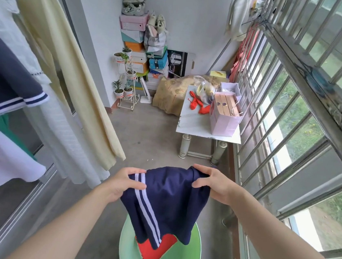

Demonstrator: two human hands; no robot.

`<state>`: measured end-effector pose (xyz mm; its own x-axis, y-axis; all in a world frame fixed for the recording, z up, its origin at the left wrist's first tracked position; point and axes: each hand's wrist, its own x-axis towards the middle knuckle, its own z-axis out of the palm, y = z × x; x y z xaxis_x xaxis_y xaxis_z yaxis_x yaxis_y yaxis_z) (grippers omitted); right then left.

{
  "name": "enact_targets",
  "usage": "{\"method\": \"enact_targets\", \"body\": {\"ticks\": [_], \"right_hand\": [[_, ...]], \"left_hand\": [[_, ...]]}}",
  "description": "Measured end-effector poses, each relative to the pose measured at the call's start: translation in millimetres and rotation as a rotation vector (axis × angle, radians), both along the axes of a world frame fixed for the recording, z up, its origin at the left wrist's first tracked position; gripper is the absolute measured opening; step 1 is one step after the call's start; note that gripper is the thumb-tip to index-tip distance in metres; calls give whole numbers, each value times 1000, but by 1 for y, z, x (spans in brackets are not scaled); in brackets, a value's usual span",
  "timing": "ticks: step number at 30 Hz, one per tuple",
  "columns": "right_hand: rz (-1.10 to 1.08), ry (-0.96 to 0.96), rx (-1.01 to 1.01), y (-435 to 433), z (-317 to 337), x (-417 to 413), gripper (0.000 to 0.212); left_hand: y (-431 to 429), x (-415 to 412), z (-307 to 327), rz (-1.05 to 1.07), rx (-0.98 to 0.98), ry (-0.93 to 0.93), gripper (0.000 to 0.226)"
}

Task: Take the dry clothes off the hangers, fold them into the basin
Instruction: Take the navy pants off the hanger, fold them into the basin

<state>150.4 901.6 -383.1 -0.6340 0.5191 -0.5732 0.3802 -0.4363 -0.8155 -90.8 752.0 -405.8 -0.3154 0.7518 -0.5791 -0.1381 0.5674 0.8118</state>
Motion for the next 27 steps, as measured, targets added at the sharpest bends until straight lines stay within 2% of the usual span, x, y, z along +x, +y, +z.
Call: {"method": "enact_targets", "body": {"ticks": [2,3,4,6,8,9,11,13,14,16,19,23,25,27], "right_hand": [[135,-198,239,-2,-5,-5,104],[236,-339,405,-4,-7,-7,101],[345,-455,585,-5,-11,-8,91],[453,-560,855,-8,-23,-9,57],[391,-604,924,-11,-27,-8,24],[354,-632,941,-10,-29,-7,18],[367,-676,1018,-7,-31,-7,20],[369,-611,1054,-1,-36,-8,19],[330,-521,1012,1,-36,-9,12],[206,-319,866,1,-33,-9,19],[11,-69,532,-6,-22,-10,8],[-205,216,135,-9,-10,-14,10],[-246,271,51,-9,-2,-17,16],[-236,248,54,-11,8,-18,18]], "left_hand": [[-1,-2,3,15,-20,-25,59],[-2,-3,4,21,-26,-35,58],[-2,-5,4,21,-30,-45,55],[-3,-10,5,26,-51,-84,48],[-6,-14,7,34,-61,-133,47],[-7,-16,8,36,-64,-144,47],[-11,-22,9,28,-76,-146,47],[-15,-28,8,14,-85,-134,48],[-16,-31,7,20,-85,-129,49],[-17,-36,8,51,-55,-131,50],[-16,-35,14,86,68,-129,56],[-12,-31,20,51,233,9,76],[-11,-26,21,43,258,121,77],[-9,-21,20,-1,273,246,79]]}}
